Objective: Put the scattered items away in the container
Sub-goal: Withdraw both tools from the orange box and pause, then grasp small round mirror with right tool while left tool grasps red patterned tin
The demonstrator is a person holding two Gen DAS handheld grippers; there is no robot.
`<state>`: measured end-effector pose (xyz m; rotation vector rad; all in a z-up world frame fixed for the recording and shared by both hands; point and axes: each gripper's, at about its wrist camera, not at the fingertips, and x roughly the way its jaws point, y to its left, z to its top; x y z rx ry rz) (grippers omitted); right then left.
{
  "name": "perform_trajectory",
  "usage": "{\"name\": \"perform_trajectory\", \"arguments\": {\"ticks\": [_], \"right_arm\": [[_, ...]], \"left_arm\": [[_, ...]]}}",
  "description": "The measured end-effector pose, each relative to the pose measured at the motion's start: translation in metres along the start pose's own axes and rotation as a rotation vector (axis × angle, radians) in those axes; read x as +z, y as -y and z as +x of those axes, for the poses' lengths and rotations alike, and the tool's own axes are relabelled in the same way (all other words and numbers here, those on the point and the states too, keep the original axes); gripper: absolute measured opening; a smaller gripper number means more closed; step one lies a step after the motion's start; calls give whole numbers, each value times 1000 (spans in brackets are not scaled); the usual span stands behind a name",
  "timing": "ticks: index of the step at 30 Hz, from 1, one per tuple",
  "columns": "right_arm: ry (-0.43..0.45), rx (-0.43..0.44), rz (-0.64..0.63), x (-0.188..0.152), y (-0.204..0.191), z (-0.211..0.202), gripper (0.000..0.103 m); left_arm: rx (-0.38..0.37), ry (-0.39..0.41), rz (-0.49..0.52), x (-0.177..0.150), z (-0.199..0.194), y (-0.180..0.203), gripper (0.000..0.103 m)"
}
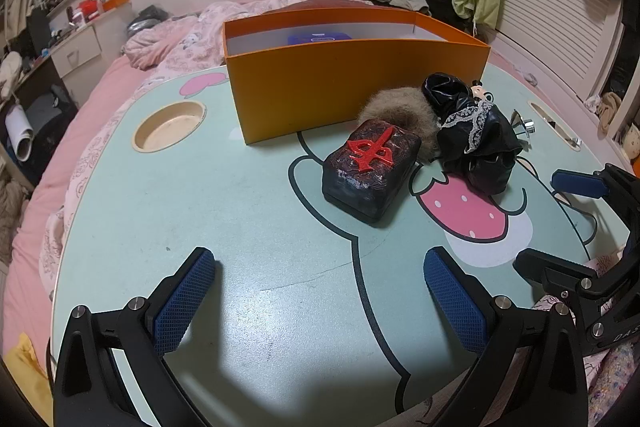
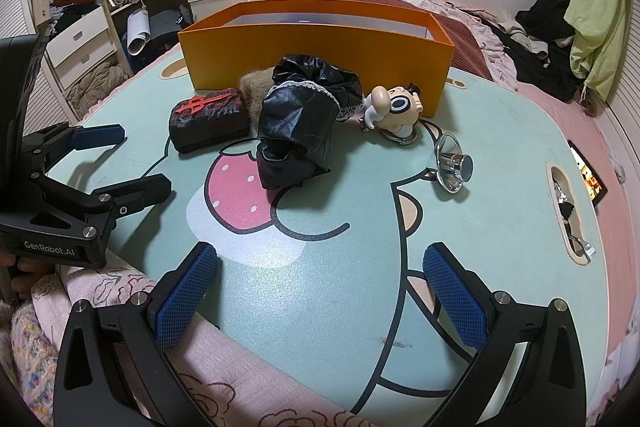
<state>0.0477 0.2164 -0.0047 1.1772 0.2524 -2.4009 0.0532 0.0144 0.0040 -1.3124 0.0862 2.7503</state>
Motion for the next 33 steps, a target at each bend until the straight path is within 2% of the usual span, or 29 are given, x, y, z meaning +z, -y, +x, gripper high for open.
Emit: {"name": "perform_trajectory", "arguments": {"ticks": [8,11,13,15,17,21,25,29,32,33], "right_arm": [[28,8,26,-1,-1,-7,102],[158,38,88,-2,15,-30,100],[234,-15,139,-2,28,-42,100],[266,-54,201,-3,41,-47,95],[251,-61,254,-3,54,-44,91],[211,-95,259,4,61,-33,82],[167,-142,230,30,65,-20,80],[99,-133,205,48,70,-2,79],[30,-129,180,52,68,16,53],[11,-112,182,49,68,21,40]], "left_arm": [[0,0,0,0,0,0,103],[0,0,0,-1,0,0,103],[0,1,0,-1,0,0,103],[0,0,0,-1,0,0,103],[0,1,0,-1,0,0,103],[0,1,0,-2,0,0,103],[0,1,0,-2,-1,0,103],[0,1,0,-2,-1,0,103],[0,1,0,-2,-1,0,103],[0,1,0,-2,-1,0,103]]}}
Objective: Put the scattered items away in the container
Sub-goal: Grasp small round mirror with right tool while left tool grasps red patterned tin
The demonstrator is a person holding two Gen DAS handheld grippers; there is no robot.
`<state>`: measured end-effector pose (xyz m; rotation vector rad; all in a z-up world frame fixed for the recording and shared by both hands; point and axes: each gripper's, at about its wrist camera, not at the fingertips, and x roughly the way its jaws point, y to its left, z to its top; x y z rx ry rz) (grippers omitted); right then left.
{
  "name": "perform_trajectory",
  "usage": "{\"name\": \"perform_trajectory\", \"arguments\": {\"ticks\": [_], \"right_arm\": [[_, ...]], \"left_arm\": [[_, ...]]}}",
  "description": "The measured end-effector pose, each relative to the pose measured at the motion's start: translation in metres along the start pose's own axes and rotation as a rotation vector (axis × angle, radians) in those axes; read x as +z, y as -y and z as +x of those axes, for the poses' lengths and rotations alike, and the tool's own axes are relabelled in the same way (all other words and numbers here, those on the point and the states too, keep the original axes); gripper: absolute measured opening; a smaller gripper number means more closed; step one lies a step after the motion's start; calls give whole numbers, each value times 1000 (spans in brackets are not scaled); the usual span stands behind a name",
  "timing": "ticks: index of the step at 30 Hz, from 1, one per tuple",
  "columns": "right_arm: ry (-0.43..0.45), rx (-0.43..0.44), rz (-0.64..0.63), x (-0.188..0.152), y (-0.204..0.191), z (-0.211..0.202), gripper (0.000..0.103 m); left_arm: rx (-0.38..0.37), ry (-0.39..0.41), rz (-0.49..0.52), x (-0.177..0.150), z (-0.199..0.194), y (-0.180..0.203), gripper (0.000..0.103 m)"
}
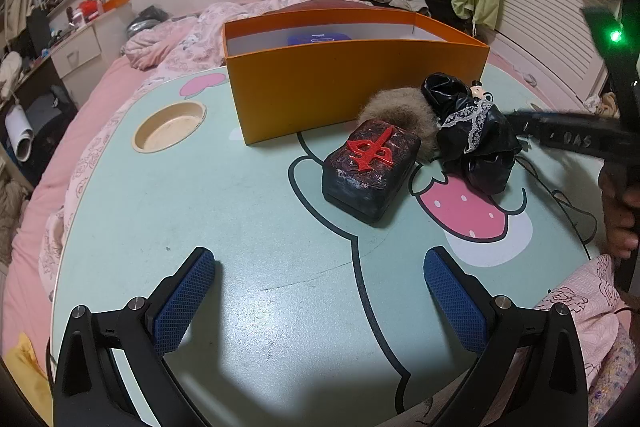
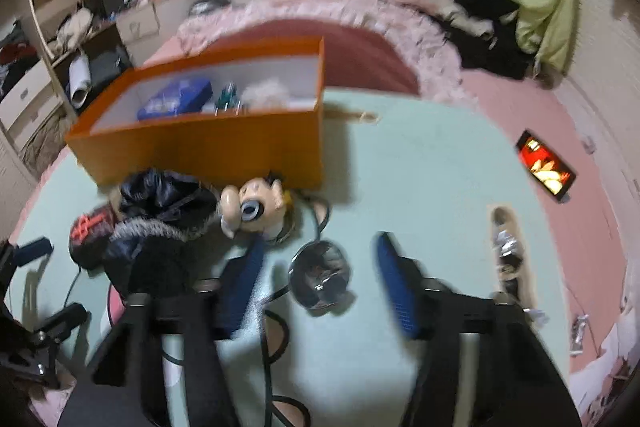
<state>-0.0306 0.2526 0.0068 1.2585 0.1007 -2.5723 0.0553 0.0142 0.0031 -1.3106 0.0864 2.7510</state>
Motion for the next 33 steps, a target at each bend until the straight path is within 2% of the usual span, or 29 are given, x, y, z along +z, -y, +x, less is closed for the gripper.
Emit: {"name": "perform_trajectory", "arguments": {"ticks": [1,10,14,17,22,29,33], "right_arm": [[-20,30,8,-4,0,5,30],[151,122,-18,-28,-10,-35,30],[180,178,-24,-35,-16,-44,30],[183,188,-37,-37,-21,-44,30],[189,194,-19,-34,-16,-43,30],[189,195,-4,-32,-10,-44,30],[191,197,-3,-31,-9,-44,30]], "left_arm": [[0,0,0,0,0,0,103],[-1,0,-1,-1,0,0,103],[0,0,0,-1,0,0,103],[-3,2,-7,1,-3,-1,103],[-61,62,-40,17,-18,-10,103],[-102,29,76,44,-6,10,86],[-115,-12,133,59,12,21,84]]}}
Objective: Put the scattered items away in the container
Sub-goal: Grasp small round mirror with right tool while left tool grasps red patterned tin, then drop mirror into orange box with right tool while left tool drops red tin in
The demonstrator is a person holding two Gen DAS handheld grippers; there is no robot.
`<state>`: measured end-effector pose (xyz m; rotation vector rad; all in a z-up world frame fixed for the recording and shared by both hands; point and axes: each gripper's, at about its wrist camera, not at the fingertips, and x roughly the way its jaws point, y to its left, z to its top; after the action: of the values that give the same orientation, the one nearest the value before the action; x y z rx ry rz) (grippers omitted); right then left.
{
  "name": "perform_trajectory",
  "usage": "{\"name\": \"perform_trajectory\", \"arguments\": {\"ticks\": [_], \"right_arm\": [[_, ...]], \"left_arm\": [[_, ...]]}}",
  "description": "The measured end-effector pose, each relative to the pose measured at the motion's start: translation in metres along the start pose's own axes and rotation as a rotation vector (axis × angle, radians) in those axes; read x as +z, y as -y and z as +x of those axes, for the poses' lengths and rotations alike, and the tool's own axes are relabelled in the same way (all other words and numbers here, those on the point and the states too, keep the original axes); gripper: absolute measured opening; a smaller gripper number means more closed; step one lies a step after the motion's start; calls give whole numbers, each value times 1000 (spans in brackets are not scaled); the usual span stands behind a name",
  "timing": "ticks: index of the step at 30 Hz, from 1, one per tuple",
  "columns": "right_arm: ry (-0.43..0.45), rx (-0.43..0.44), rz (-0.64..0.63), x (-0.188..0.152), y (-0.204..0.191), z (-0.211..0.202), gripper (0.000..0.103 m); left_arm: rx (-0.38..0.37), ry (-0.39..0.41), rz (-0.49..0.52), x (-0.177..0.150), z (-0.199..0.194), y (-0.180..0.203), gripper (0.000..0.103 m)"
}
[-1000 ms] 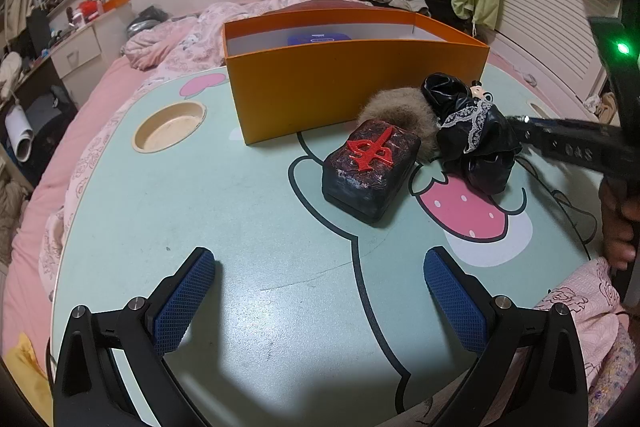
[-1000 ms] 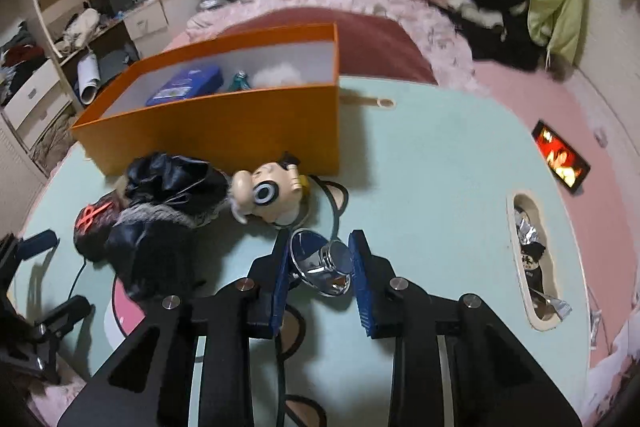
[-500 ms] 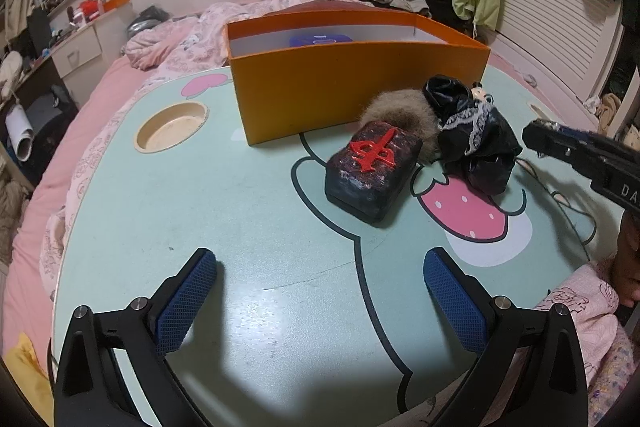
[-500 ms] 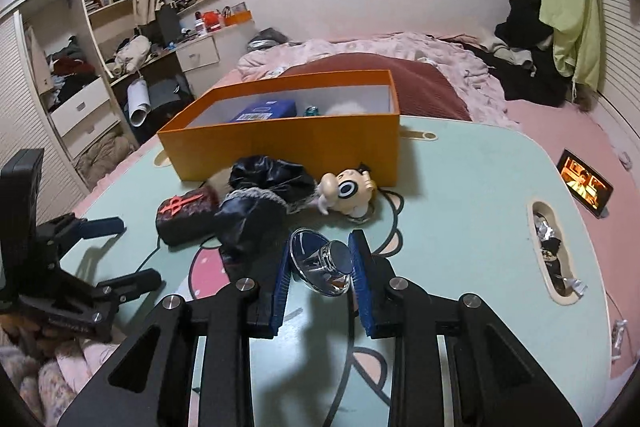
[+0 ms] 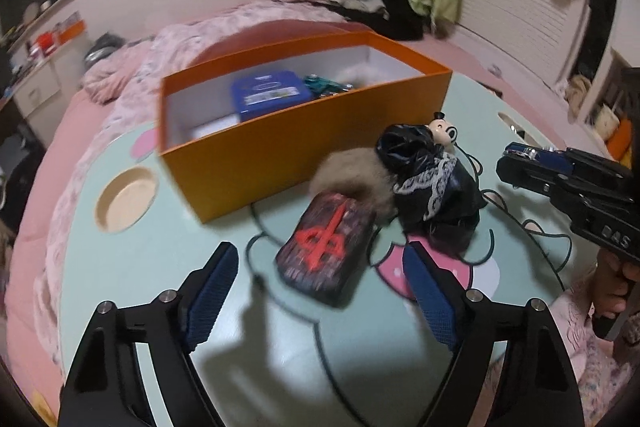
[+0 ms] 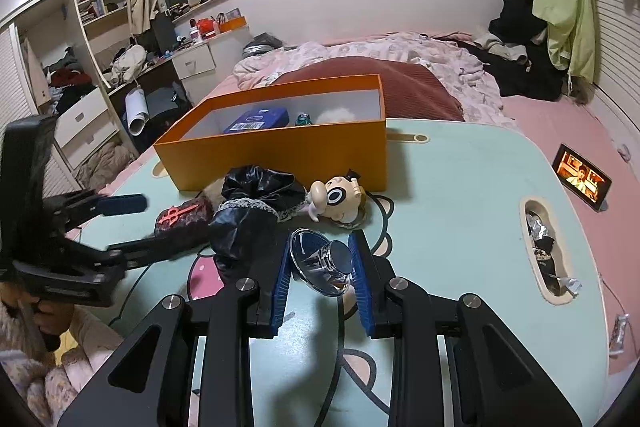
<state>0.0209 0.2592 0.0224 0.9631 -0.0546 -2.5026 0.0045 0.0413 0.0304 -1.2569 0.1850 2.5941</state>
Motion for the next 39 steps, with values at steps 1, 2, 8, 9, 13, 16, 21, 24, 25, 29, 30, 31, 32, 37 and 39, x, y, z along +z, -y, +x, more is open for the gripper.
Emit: {"name": "perform_trajectory", "arguments": {"ticks": [1,2,8,9,13,16,21,24,25,29,30,31,32,37,39], "right_arm": [[0,0,0,0,0,0,30],[0,0,0,0,0,0,30],[-11,5,-2,-2,0,2,30],[-14,8,0,-2,1,3,30],[-20,14,-4,-3,-2,5,30],[-9,26,-5,3,-6,2,30],[24,35,-31,24,-16,-2,30],[45,36,-42,43,-20,-1,30],[51,32,-45,52,-21,1,30],[66,14,-61,88,-24,18,30],[63,17,-58,94,-24,22,30],[56,19,-49,104,-24,30,30],[52,16,-43,111,-23,37,30],[2,15,17,136,-11,70,39],[-4,15,70,140,-3,70,58]], "left_arm": [[1,-17,7,3,6,1,84],[7,-36,14,6,12,2,84],[-24,-40,22,3,17,8,38],[-27,-37,21,0,14,8,38],[-13,-16,13,-13,1,4,38],[0,13,-24,-14,-11,-6,38],[-6,87,-88,8,-32,-25,38],[-1,115,-98,31,-38,-32,38],[-4,121,-101,40,-37,-34,38],[6,127,-110,74,-26,-41,38],[11,126,-114,82,-21,-43,38],[17,125,-120,88,-16,-46,38],[24,119,-133,95,-9,-49,38],[10,57,-229,107,10,-64,54],[-10,104,-235,101,0,-63,72]]}}
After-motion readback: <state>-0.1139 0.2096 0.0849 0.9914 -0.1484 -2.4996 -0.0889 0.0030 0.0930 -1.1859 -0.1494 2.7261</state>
